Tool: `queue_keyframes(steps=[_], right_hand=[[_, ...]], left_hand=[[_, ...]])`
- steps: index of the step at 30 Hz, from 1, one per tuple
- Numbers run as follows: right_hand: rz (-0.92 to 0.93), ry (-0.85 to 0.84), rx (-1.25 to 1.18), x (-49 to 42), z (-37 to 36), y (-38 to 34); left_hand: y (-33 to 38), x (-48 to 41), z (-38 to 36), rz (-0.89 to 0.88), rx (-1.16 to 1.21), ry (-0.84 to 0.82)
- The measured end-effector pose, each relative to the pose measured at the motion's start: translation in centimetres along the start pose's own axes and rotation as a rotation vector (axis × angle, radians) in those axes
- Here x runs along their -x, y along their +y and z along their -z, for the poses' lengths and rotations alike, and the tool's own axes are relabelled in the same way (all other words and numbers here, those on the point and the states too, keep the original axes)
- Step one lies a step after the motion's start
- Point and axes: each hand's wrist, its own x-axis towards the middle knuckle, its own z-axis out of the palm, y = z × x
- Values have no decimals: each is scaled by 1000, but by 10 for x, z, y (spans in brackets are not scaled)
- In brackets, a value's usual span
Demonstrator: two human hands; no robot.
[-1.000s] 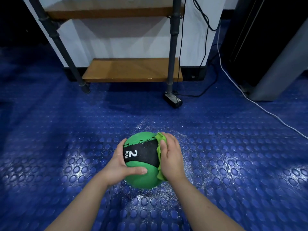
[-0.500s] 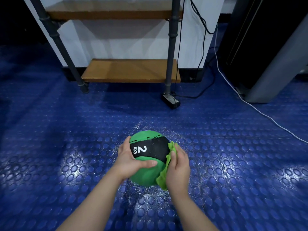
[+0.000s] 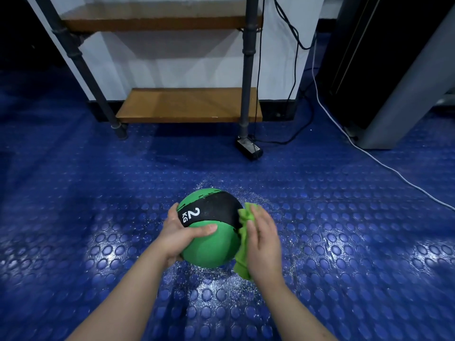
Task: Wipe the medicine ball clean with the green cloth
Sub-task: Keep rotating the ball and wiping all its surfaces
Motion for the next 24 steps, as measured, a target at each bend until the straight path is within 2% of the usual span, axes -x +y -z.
queue_keyframes(steps=[2,3,6,8,11,14,16,18,20,22,24], right_hand=[[108,-94,41,2,-11,0],[87,-82,31,2,-14,5],[-185,31,-8,-1,-14,20],[-350,-5,-47,-7,-8,23],[-487,-34,-193,-18,0,25],[-538,54,-312,-32,12,21],[-553,104,-401,-39,19,17],[-548,103,-432,-42,22,14],[-502,48,-382,-39,22,11],[-485,-52,-325,-32,16,10],[-547,-142,-321,-25,10,12]], left_hand=[[0,-1,-1,6,-6,-4],[0,0,-1,2,0,-9],[0,2,0,-20,16,-24],[-2,1,2,-43,24,-34],[-9,-2,11,-69,9,-84],[-23,-1,27,-155,-128,-159],[-28,5,36,-233,-339,-239],[-29,15,41,-292,-552,-260],[-32,24,43,-282,-623,-234],[-36,35,44,-226,-521,-220],[-41,46,36,-123,-258,-260]])
